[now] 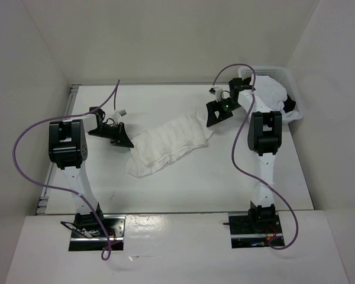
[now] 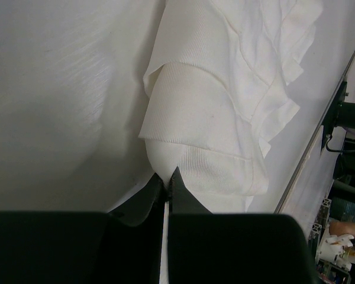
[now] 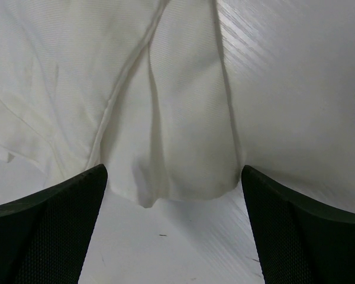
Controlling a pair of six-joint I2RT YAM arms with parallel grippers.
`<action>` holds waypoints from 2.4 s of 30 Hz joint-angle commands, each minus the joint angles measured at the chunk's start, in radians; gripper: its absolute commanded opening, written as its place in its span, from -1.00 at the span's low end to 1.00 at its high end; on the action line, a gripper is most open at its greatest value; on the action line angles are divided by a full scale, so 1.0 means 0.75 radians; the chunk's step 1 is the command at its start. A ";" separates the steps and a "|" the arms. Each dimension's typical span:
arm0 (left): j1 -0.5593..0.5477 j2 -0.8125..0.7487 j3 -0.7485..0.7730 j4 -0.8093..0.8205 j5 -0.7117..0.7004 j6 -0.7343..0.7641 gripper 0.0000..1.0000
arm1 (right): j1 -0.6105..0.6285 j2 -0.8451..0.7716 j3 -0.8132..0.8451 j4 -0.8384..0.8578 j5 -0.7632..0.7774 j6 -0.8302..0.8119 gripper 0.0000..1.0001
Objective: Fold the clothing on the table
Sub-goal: Fold the skirt
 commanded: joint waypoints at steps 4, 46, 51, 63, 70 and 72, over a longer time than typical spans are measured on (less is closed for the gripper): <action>-0.007 -0.005 0.015 -0.014 0.050 0.032 -1.00 | 0.008 0.103 0.052 -0.172 -0.209 -0.081 0.91; 0.054 0.281 0.111 -0.255 0.295 0.363 -1.00 | 0.137 0.056 0.114 -0.211 -0.005 -0.002 -1.00; 0.054 0.349 0.137 -0.296 0.353 0.408 -1.00 | 0.186 -0.052 0.179 -0.154 0.285 0.101 -1.00; 0.026 0.333 0.227 -0.301 0.369 0.335 -1.00 | 0.331 -0.074 0.337 -0.133 0.707 0.162 -1.00; 0.038 0.361 0.242 -0.313 0.394 0.337 -1.00 | 0.544 -0.101 0.380 -0.170 0.922 0.150 -1.00; 0.038 0.361 0.242 -0.325 0.394 0.353 -1.00 | 0.611 -0.101 0.439 -0.223 0.922 0.150 -1.00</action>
